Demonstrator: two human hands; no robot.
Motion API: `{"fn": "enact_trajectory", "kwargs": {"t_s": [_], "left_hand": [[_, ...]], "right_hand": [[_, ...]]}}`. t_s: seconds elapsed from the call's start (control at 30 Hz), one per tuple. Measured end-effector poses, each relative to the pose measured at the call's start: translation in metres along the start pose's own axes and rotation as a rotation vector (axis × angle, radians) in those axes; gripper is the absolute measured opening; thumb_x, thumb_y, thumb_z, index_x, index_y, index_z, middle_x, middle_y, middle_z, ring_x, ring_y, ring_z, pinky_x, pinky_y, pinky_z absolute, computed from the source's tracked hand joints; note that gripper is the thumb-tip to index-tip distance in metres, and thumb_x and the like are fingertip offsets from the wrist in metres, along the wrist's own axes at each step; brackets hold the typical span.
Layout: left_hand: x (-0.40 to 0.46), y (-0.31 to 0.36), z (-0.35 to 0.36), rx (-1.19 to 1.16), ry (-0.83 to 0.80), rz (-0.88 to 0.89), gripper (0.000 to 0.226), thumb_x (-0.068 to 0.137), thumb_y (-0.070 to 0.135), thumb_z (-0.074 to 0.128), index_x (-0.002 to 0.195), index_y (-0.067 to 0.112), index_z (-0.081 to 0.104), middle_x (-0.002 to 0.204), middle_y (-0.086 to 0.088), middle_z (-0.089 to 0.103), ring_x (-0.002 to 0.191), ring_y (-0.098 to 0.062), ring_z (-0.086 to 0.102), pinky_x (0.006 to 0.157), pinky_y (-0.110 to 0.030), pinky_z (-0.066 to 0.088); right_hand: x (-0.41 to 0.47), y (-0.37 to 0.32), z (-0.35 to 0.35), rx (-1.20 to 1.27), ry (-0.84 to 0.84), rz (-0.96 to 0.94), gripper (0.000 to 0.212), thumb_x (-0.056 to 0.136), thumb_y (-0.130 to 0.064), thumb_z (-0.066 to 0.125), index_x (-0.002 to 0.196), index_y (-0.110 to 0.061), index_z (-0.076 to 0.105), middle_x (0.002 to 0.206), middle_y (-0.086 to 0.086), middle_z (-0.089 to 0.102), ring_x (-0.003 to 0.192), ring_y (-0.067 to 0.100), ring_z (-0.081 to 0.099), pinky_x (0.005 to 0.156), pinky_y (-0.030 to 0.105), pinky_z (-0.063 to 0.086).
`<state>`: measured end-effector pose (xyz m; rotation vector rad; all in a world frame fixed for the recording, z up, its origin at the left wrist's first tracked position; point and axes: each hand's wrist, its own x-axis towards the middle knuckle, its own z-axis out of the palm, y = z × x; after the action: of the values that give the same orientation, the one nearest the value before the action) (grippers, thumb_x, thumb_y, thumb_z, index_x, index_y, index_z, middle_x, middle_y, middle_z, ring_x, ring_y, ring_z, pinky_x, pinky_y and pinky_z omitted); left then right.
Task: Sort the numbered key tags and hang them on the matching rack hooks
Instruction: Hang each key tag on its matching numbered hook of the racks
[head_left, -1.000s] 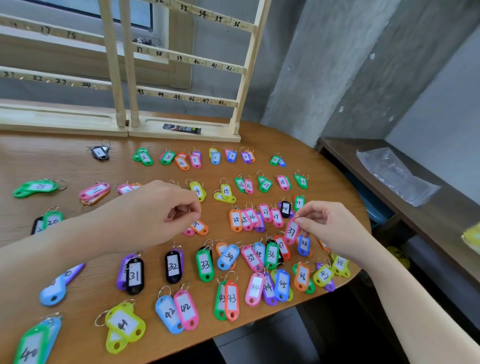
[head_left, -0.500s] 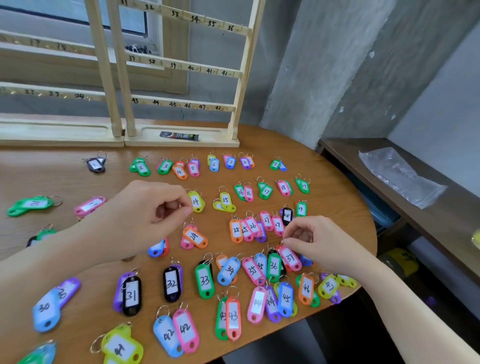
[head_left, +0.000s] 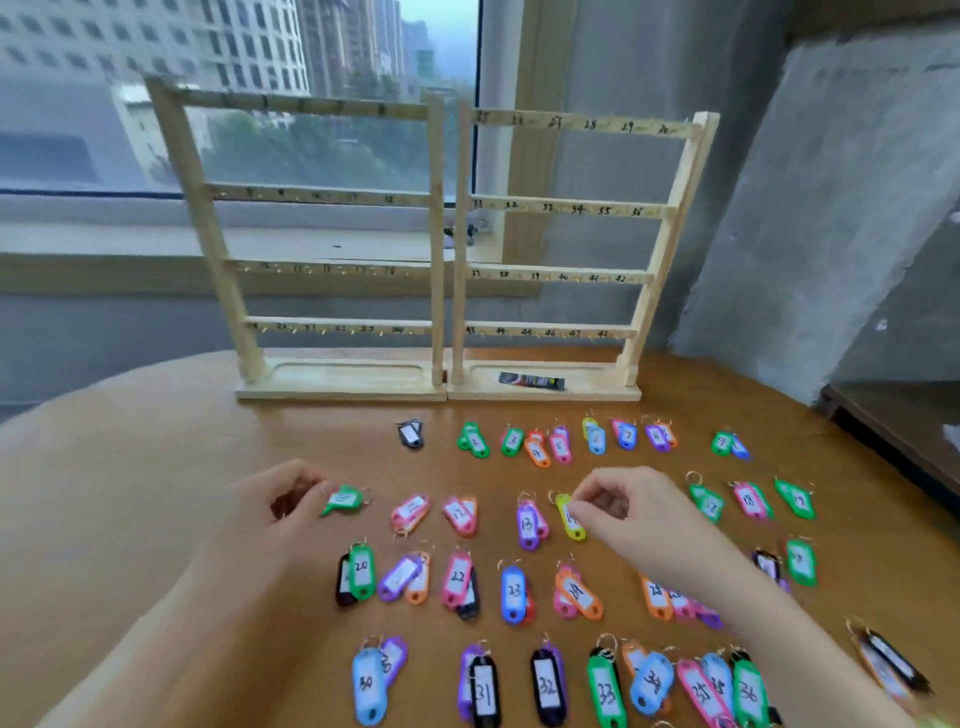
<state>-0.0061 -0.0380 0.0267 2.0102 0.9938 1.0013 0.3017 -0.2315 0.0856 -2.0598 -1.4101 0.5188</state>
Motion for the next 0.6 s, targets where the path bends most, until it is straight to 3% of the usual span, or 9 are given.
{"fn": "enact_trajectory", "kwargs": {"t_s": [0.1,0.17,0.27,0.4,0.5,0.6], "left_hand": [[0.017,-0.041,-0.019,-0.022,0.063,-0.084,0.026,0.08,0.055,0.063,0.082,0.03,0.069,0.054,0.012,0.052,0.054,-0.009,0.043,0.056,-0.029,0.032],[0.035,-0.054,-0.023,0.062,0.041,-0.11,0.016,0.087,0.041,0.069,0.074,0.032,0.068,0.054,0.015,0.054,0.052,-0.004,0.044,0.057,-0.029,0.035],[0.065,-0.056,-0.016,0.124,-0.015,-0.108,0.027,0.092,0.017,0.072,0.07,0.031,0.064,0.058,0.02,0.059,0.056,-0.002,0.05,0.056,-0.026,0.037],[0.107,-0.06,-0.003,0.086,-0.137,-0.1,0.015,0.094,0.021,0.068,0.082,0.031,0.071,0.074,0.014,0.069,0.064,-0.004,0.054,0.062,-0.023,0.042],[0.131,-0.061,0.009,0.051,-0.211,-0.076,0.014,0.095,0.019,0.066,0.089,0.03,0.073,0.072,0.02,0.066,0.061,-0.001,0.05,0.059,-0.016,0.037],[0.146,-0.06,0.019,0.017,-0.261,-0.064,0.015,0.096,0.018,0.063,0.093,0.029,0.073,0.081,0.01,0.069,0.065,-0.001,0.051,0.062,-0.016,0.038]], "right_hand": [[0.044,-0.041,0.033,-0.022,-0.06,-0.073,0.016,0.095,-0.027,0.066,0.081,-0.021,0.071,0.066,-0.009,0.061,0.059,-0.001,0.053,0.059,0.016,0.042],[0.074,-0.064,0.054,-0.075,-0.066,-0.1,0.017,0.096,-0.031,0.063,0.082,-0.024,0.071,0.071,-0.01,0.064,0.066,0.001,0.056,0.065,0.022,0.046],[0.115,-0.086,0.083,-0.168,-0.046,-0.066,0.018,0.096,-0.032,0.06,0.091,-0.022,0.074,0.089,-0.005,0.071,0.088,0.012,0.06,0.075,0.031,0.048],[0.153,-0.101,0.114,-0.231,0.002,0.016,0.018,0.094,-0.034,0.06,0.098,-0.022,0.073,0.099,-0.001,0.071,0.096,0.024,0.065,0.081,0.036,0.055],[0.171,-0.105,0.128,-0.359,0.051,0.051,0.03,0.094,-0.048,0.061,0.105,-0.021,0.067,0.108,0.001,0.069,0.103,0.029,0.065,0.083,0.036,0.052],[0.184,-0.105,0.139,-0.394,0.036,0.105,0.039,0.091,-0.056,0.063,0.106,-0.02,0.063,0.111,0.003,0.067,0.107,0.03,0.064,0.084,0.037,0.05]]}}
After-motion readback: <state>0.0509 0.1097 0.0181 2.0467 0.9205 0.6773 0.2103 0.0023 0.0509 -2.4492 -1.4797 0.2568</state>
